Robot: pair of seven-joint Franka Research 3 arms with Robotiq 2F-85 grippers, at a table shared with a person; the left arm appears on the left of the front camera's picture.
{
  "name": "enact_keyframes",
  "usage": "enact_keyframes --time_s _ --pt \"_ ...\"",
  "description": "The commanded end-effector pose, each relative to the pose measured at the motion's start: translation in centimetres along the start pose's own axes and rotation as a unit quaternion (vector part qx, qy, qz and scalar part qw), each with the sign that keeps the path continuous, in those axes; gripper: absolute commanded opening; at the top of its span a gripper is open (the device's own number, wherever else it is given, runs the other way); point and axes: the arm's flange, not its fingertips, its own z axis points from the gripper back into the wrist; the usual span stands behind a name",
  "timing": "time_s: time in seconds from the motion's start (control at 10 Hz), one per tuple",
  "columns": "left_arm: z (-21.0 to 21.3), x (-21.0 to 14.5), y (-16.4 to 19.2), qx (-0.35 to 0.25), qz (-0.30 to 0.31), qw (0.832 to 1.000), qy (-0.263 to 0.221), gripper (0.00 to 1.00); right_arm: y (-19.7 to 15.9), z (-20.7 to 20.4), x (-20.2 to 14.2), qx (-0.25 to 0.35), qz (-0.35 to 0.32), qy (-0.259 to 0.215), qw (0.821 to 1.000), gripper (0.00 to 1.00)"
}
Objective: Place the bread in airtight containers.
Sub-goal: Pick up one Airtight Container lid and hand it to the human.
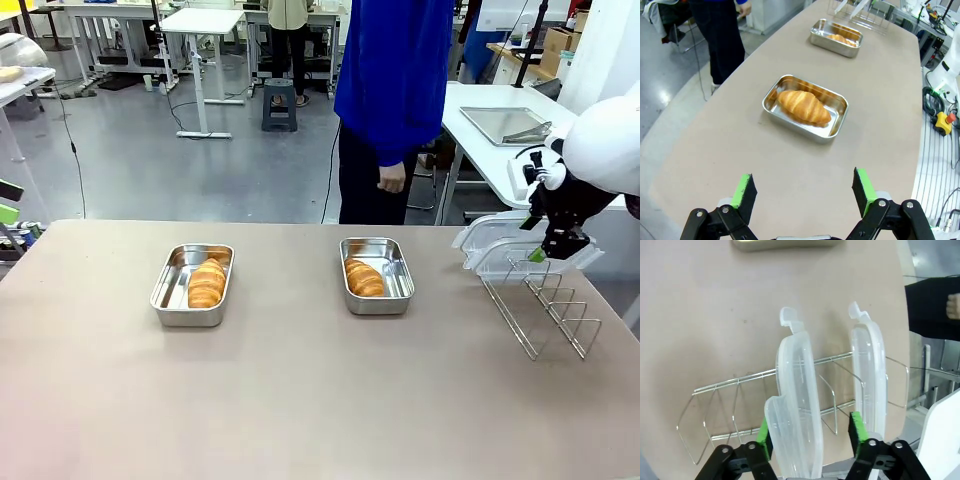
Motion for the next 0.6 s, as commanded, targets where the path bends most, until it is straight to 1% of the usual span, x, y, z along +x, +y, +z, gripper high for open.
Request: enact_keyframes --time_s 0.0,0.1,0.5 --pt "0.1 -0.04 0.0 -0.004 -0.008 1.0 -0.002 1.0 -0.25 0.54 0.04 -0.017 0.001 0.016 1.0 0.36" --pt "0.1 -0.04 0.0 -0.004 -0.008 1.0 -0.002 1.0 -0.1 0.68 0.13 -0.014 0.002 0.022 1.0 0.0" --pt "0.1 -0.04 0.0 -0.004 -0.008 1.0 -0.002 1.0 0.55 1.43 0.55 -0.017 0.007 0.039 0.999 0.0"
